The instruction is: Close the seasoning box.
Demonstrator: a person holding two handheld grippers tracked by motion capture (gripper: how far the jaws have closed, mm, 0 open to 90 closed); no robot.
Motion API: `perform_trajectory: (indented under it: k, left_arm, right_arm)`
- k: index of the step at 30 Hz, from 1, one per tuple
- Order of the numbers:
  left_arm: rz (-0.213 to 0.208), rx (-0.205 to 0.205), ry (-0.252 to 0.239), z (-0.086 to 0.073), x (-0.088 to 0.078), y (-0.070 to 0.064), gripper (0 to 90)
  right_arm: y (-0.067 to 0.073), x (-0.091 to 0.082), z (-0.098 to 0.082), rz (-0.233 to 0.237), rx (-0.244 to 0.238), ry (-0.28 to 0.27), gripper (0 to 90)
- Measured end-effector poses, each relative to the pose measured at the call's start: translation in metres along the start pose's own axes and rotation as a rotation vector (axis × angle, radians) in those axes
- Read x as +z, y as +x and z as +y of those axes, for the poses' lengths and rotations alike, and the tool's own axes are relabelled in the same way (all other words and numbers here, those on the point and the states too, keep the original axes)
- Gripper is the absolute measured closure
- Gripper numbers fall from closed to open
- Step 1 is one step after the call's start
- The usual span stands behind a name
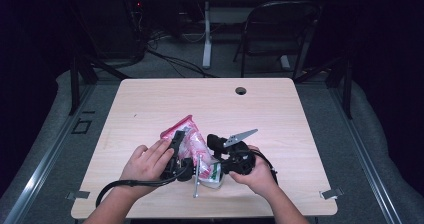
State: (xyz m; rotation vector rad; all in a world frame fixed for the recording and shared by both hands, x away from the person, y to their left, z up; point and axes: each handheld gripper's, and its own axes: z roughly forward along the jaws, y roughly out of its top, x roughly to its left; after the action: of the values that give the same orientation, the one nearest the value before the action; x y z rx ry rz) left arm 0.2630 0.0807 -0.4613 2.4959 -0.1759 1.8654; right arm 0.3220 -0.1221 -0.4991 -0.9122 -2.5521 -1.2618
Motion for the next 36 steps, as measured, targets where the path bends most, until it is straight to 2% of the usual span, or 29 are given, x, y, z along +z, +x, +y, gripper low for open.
perform_trajectory:
  k: [3,4,7,11,18,21,25,27,36]
  left_arm:
    - [-0.003,-0.003,0.001,0.0000,-0.0002,-0.0005,67.4]
    - [0.012,0.000,-0.013,-0.0003,0.0006,-0.0010,67.4]
    - [-0.009,-0.003,0.001,0.0001,-0.0006,-0.0006,67.5]
    - [-0.013,-0.002,0.004,-0.0001,-0.0011,-0.0006,67.5]
    - [-0.010,-0.006,0.004,0.0003,-0.0013,-0.0007,67.6]
    - [0.000,0.005,0.002,0.0009,-0.0015,-0.0002,67.6]
    - [-0.008,-0.005,0.002,0.0009,-0.0012,-0.0002,67.7]
    - [-0.001,0.006,0.002,0.0011,-0.0018,0.0016,67.9]
    - [-0.013,0.008,0.007,0.0040,-0.0034,0.0022,68.2]
  right_arm:
    - [-0.0002,0.0001,0.0000,0.000,-0.001,0.002,90.0]
    - [-0.0003,0.0001,0.0000,0.000,-0.002,0.003,90.0]
    - [-0.0004,0.0002,0.0000,0.000,-0.002,0.004,90.0]
    - [-0.0008,0.0004,-0.0002,0.000,-0.002,0.003,90.0]
    - [-0.0008,0.0001,-0.0002,-0.003,0.000,0.002,90.0]
    - [-0.0008,0.0001,-0.0002,-0.003,0.000,0.003,90.0]
    - [-0.0007,-0.0005,-0.0001,-0.002,0.000,0.003,90.0]
    - [-0.0006,-0.0008,-0.0001,0.003,0.005,-0.005,90.0]
    - [-0.0003,0.0002,-0.0002,0.011,0.006,-0.004,90.0]
